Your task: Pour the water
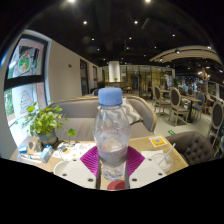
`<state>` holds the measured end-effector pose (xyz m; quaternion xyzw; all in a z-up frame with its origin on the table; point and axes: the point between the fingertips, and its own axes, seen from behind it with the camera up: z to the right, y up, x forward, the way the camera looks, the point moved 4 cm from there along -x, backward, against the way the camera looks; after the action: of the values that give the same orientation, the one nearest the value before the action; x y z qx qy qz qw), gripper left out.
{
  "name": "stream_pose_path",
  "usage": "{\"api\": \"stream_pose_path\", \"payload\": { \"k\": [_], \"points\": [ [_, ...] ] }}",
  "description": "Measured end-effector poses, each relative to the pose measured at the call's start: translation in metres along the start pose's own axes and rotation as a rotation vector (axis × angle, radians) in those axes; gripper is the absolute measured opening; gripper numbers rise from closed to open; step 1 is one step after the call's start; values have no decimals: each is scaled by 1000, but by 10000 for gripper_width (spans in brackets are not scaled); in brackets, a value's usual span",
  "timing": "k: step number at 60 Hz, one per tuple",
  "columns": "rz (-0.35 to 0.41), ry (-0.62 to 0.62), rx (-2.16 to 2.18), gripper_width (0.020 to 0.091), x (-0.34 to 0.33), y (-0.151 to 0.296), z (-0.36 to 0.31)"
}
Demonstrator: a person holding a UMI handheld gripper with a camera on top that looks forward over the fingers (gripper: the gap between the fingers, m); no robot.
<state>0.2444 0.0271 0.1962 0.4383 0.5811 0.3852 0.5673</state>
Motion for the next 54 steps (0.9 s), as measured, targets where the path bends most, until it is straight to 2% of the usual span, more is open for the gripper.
{"api": "stream_pose_path", "payload": {
  "k": [11,21,26,32,39,41,46,54],
  "points": [
    [-100,-19,-20,320,19,-75,18],
    [-143,-25,-10,321,26,-112,24],
    [-122,-27,-23,330,26,-113,21],
    [-119,-46,-19,432,25,-114,22],
    [-155,-68,-2,559,24,-115,24],
    [-171,-76,1,628,20,-115,25],
    [-211,-88,5,867,6,-118,24],
    [-287,-131,-23,850,-35,-123,21]
  ]
}}
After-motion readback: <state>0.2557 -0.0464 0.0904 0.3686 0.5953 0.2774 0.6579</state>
